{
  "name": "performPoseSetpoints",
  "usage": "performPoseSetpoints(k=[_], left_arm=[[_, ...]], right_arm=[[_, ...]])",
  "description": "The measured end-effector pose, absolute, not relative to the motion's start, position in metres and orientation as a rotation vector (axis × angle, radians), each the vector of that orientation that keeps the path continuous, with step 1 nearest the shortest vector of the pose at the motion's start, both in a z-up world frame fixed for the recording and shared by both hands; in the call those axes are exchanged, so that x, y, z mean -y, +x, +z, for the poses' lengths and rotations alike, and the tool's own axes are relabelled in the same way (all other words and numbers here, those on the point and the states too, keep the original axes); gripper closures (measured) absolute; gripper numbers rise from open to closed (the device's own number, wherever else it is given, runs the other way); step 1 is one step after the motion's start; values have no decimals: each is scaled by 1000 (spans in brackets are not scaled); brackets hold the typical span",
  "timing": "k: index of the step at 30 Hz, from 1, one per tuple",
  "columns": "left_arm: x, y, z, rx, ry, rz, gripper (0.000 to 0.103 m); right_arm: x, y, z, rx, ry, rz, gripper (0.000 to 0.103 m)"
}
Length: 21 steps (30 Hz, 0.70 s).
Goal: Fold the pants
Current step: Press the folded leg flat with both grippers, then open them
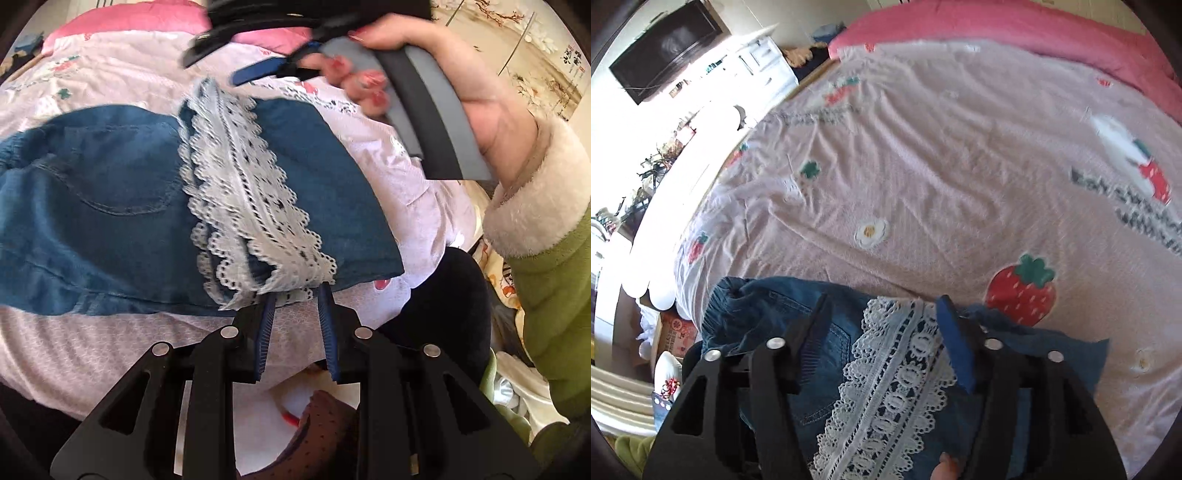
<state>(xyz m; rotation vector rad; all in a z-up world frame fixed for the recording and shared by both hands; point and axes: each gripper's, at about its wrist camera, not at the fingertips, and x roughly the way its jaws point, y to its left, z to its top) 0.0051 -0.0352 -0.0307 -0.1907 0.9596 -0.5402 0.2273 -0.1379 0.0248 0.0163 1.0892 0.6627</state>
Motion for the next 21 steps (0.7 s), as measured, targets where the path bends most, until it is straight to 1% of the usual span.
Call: performPoseSetpoints(k=[1,2,3,4,7,13,14,15,16,17,18,19,21], left_arm=[[31,3,-27,-950,-196,-532,77],[27,2,-24,-942,-195,-521,73],[24,2,-22,-933,-193,-503,63],[22,3,-20,-926,-193,-483,58],[17,11,-19,-936,-220,-459,55],[23,28,-35,-1021,-261,-464,55],[26,28,-36,-1023,-249,-462,57],[28,29,-37,-1024,-243,-458,62],[29,30,-38,-1029,-239,-451,67],[30,31,-39,-1031,-236,-446,70],[32,31,-39,-1032,-228,-444,74],[34,30,-39,-1029,-218,-442,78],[35,29,-36,-1016,-198,-444,81]], right_arm=[[139,225,28,-1079,-4,656,42],[140,223,29,-1074,-36,645,42],[139,220,27,-1076,-64,638,42],[137,218,26,-1081,-78,639,42],[126,214,18,-1095,-119,651,42],[91,212,1,-1106,-296,600,42],[86,212,-5,-1115,-350,587,42],[81,212,-11,-1121,-402,569,46],[79,212,-15,-1125,-433,556,56],[79,213,-20,-1134,-462,552,70],[80,213,-22,-1133,-464,556,78],[82,213,-21,-1125,-463,550,84],[95,216,-12,-1106,-362,557,87]])
